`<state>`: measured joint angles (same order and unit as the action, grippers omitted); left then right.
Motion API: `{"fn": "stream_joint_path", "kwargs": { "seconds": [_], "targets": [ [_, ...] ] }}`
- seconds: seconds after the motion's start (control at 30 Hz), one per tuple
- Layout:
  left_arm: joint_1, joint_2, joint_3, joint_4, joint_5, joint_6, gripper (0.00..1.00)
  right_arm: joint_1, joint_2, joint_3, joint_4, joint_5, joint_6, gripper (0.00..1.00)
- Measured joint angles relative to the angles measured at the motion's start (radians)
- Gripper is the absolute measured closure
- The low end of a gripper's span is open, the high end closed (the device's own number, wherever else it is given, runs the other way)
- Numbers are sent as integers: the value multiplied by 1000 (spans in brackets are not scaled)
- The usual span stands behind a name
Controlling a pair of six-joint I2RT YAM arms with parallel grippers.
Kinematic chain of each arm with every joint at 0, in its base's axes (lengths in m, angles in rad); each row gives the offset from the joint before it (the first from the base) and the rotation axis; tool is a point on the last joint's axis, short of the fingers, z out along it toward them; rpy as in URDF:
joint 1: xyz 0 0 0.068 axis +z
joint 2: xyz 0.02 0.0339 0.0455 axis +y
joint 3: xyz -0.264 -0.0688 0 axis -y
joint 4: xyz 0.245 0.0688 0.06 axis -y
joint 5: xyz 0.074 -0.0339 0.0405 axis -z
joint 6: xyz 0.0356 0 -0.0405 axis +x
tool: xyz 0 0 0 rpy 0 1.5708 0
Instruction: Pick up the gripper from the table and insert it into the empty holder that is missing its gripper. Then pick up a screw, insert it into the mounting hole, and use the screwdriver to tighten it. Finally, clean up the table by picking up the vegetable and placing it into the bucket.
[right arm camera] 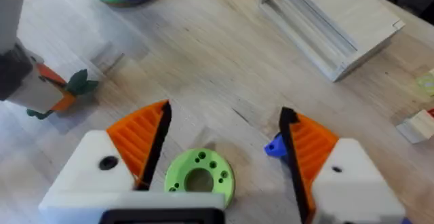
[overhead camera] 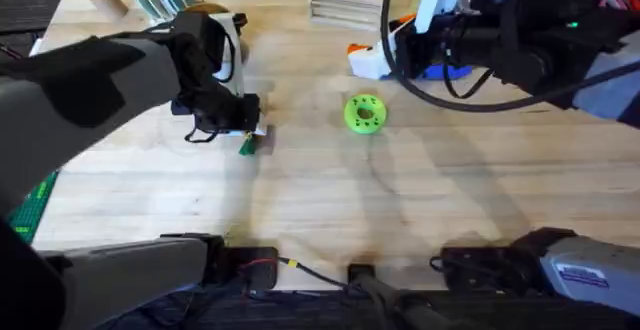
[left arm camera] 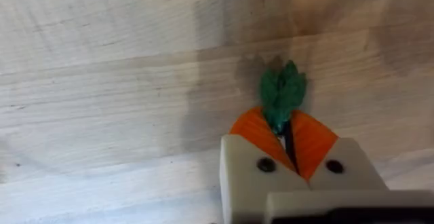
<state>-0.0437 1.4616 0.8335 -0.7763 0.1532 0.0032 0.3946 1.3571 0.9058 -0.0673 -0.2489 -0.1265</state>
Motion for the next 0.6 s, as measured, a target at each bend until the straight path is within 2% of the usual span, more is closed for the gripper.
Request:
{"fn": "stream_joint_path", "kwargs": {
  "seconds": [0.13,0.37,0.6],
  "targets": [
    [0,0,79,-63,0,0,980,0,0,0,0,0,0,9],
    [0,0,282,-175,0,0,980,0,0,0,0,0,0,9],
    [0,0,453,-200,0,0,980,0,0,0,1,0,0,7]
  ]
}}
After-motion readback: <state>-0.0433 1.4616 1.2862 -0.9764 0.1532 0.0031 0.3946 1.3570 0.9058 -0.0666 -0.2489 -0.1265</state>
